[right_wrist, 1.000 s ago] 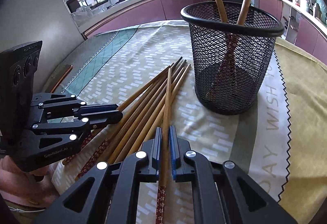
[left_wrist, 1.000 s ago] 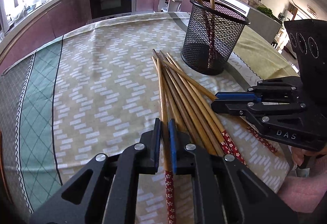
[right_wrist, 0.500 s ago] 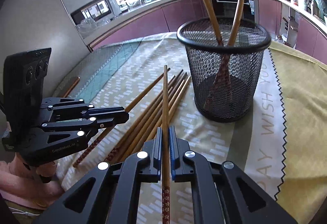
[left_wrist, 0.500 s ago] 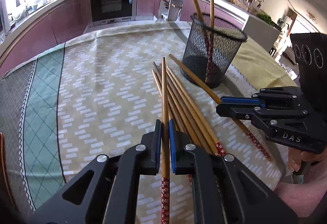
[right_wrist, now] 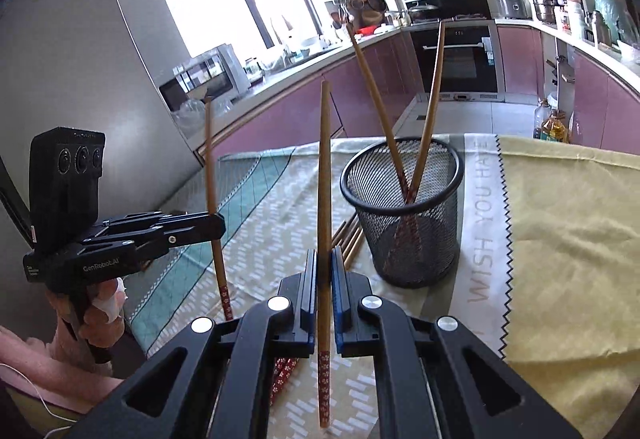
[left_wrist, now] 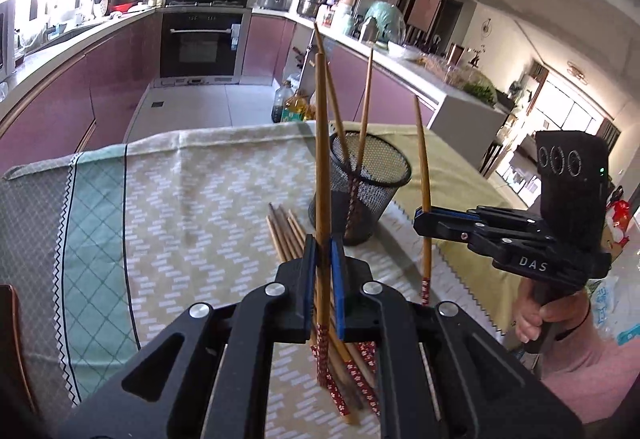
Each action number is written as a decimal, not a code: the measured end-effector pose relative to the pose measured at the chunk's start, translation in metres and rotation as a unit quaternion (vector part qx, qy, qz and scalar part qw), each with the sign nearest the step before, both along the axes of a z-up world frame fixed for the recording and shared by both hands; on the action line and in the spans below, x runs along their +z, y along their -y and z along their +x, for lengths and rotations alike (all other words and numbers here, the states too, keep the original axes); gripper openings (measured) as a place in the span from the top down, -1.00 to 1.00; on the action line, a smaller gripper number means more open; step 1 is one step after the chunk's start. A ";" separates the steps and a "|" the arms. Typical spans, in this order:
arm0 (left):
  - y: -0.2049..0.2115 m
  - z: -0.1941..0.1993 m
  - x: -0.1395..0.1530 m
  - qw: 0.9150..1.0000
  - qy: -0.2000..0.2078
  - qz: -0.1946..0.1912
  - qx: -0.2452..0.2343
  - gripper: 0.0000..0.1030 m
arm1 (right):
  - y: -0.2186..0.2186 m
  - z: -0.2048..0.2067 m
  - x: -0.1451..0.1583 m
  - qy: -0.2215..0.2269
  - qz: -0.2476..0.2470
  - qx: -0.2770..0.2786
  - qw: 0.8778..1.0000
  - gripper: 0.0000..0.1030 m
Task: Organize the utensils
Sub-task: 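Lift the left tool's chopstick while the right tool carries its chopstick over the cup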
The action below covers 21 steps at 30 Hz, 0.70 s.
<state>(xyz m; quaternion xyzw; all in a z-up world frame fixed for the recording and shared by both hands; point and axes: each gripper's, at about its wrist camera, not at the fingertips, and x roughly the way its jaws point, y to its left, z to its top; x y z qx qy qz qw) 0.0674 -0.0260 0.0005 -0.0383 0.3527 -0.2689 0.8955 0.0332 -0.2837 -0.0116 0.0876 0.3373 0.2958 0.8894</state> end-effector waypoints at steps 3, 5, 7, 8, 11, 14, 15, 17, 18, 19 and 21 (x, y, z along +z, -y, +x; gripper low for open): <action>-0.003 -0.004 0.011 1.000 0.009 -0.016 -0.006 0.84 | 0.010 0.001 0.008 0.010 0.010 -0.002 1.000 0.89; -0.002 -0.006 0.018 1.000 0.018 -0.021 -0.006 0.84 | 0.013 0.002 0.013 0.019 0.014 -0.008 1.000 0.89; -0.002 -0.006 0.023 0.999 0.024 -0.026 -0.006 0.84 | 0.017 0.002 0.019 0.026 0.018 -0.011 0.999 0.89; -0.002 -0.004 0.026 0.999 0.026 -0.030 -0.006 0.84 | 0.019 0.004 0.022 0.029 0.020 -0.013 0.999 0.89; -0.001 -0.001 0.032 0.999 0.030 -0.043 -0.006 0.84 | 0.020 0.004 0.029 0.042 0.022 -0.019 0.999 0.89; 0.002 0.004 0.040 0.998 0.037 -0.052 -0.005 0.84 | 0.024 0.005 0.038 0.055 0.024 -0.027 0.998 0.89; 0.003 0.006 0.042 0.998 0.039 -0.054 -0.005 0.84 | 0.024 0.007 0.040 0.058 0.025 -0.029 0.998 0.89; 0.005 0.010 0.048 0.997 0.044 -0.060 -0.006 0.84 | 0.027 0.011 0.046 0.065 0.029 -0.034 0.997 0.89; 0.006 0.012 0.050 0.997 0.047 -0.062 -0.006 0.84 | 0.028 0.012 0.048 0.068 0.030 -0.035 0.997 0.89; 0.007 0.014 0.053 0.997 0.050 -0.063 -0.006 0.84 | 0.029 0.015 0.051 0.071 0.030 -0.039 0.996 0.89; 0.009 0.017 0.058 0.996 0.057 -0.067 -0.005 0.84 | 0.032 0.019 0.056 0.076 0.033 -0.042 0.996 0.89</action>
